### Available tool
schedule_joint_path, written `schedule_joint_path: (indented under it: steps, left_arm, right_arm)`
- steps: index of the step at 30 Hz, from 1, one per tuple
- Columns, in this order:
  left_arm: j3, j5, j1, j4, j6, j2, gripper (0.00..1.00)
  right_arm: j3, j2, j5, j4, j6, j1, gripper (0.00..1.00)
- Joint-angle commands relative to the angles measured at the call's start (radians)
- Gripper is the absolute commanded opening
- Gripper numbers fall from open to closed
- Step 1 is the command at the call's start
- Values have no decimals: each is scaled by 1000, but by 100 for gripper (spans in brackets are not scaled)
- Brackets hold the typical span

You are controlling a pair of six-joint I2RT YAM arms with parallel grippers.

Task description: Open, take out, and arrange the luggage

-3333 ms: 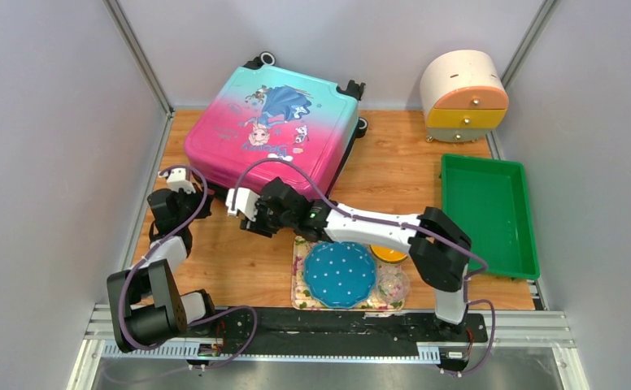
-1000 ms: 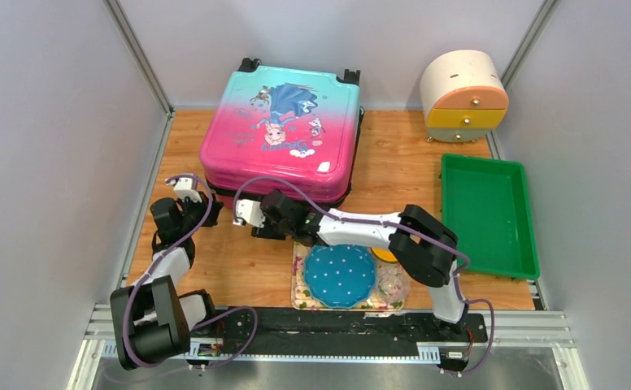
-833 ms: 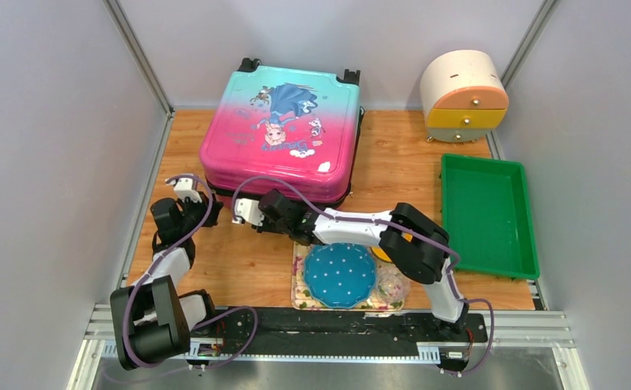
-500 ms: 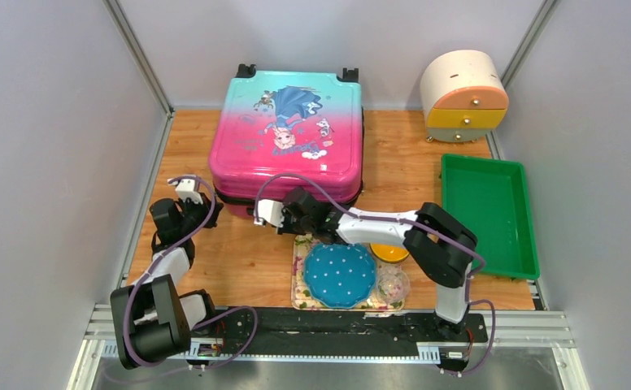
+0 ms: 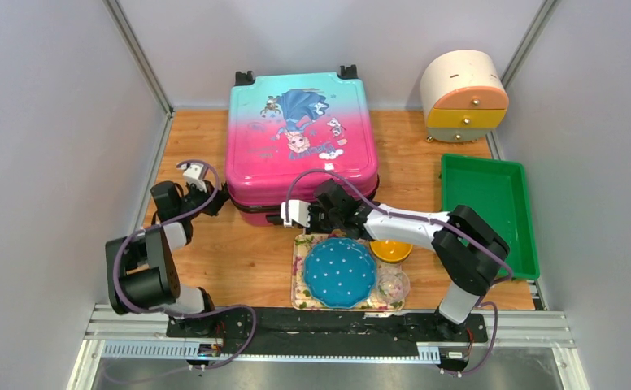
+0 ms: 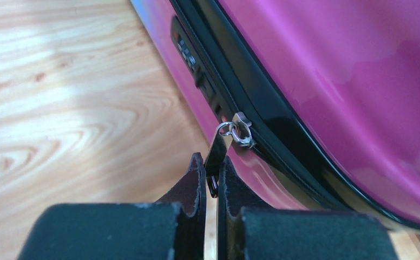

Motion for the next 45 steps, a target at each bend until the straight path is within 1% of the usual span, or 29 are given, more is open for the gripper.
schedule_joint_path:
  steps: [1,6,7,9,10,12,13,15,16,19,23,26,27,28,29,30,31,32,33,35,36,38,39,41,42,43,44,45]
  left_arm:
    - [191,-147,18,271,52,125,0]
    - [344,-180,-36,285,42,283,0]
    - [402,-205,-43,285,34,338,0]
    - [465,-228,-63,285,23,422,0]
    - [532,-249,-68,282,7,453,0]
    - [602,-268,-80,262,-6,533,0]
    - [667,-271,-85,256,-6,557,0]
    - [726,-282,-106,240,16,620,0]
    - [780,-297,-112,234,28,640,0]
    - [876,-314,-125,202,13,708,0]
    - [924,-343,-131,174,7,740,0]
    - [888,-326,-131,159,8,710,0]
    - [862,-316,-131,165,11,667,18]
    - [802,-305,-131,171,14,642,29]
    - [771,-305,-131,174,11,615,36]
    - [725,-303,-129,158,14,563,47]
    - [710,-305,-126,142,14,538,51]
    - [699,-309,-119,121,7,514,53]
    - [696,-309,-112,72,-22,477,54]
    - [705,-282,-83,14,-55,450,56]
    - [714,-260,-76,-46,-62,429,61]
    - [714,-211,-56,-108,-59,403,61]
    - [714,-199,-53,-128,-47,377,61]
    - [734,-193,-53,-186,-40,364,62]
    - [780,-199,-53,-204,-58,366,62]
    - [809,-220,-53,-223,-75,374,62]
    - [841,-228,-54,-246,-98,380,66]
    - [905,-236,-57,-252,-157,398,70]
  right_arm:
    - [-53,-42,120,-249,-35,-128,0]
    - [-72,-68,104,-260,-70,-171,0]
    - [-75,-69,98,-261,-75,-175,0]
    - [-83,-80,92,-261,-81,-181,0]
    - [-87,-82,91,-263,-81,-182,0]
    - [-90,-88,88,-268,-86,-188,0]
    - [-93,-89,81,-269,-87,-193,0]
    - [-96,-94,75,-274,-92,-205,0]
    - [-96,-95,72,-277,-93,-210,0]
    - [-98,-100,61,-289,-103,-228,0]
    - [-110,-117,46,-294,-116,-241,0]
    - [-84,-125,29,-310,-113,-242,0]
    - [-72,-128,22,-330,-109,-242,5]
    - [-58,-132,6,-337,-101,-241,14]
    - [-46,-143,-3,-346,-89,-241,33]
    - [-8,-149,-24,-373,-80,-242,39]
    - [12,-154,-35,-387,-69,-239,45]
    - [34,-164,-47,-402,-55,-240,53]
    - [78,-172,-81,-431,-35,-242,55]
    - [115,-187,-104,-458,-18,-239,59]
    - [133,-194,-135,-499,-8,-237,59]
    - [193,-209,-164,-543,2,-239,59]
    - [209,-217,-194,-594,6,-239,58]
    - [243,-253,-231,-634,34,-244,58]
    - [246,-270,-257,-640,57,-245,58]
    - [250,-302,-270,-639,118,-256,58]
    - [258,-315,-273,-637,152,-260,58]
    - [269,-324,-264,-633,187,-265,58]
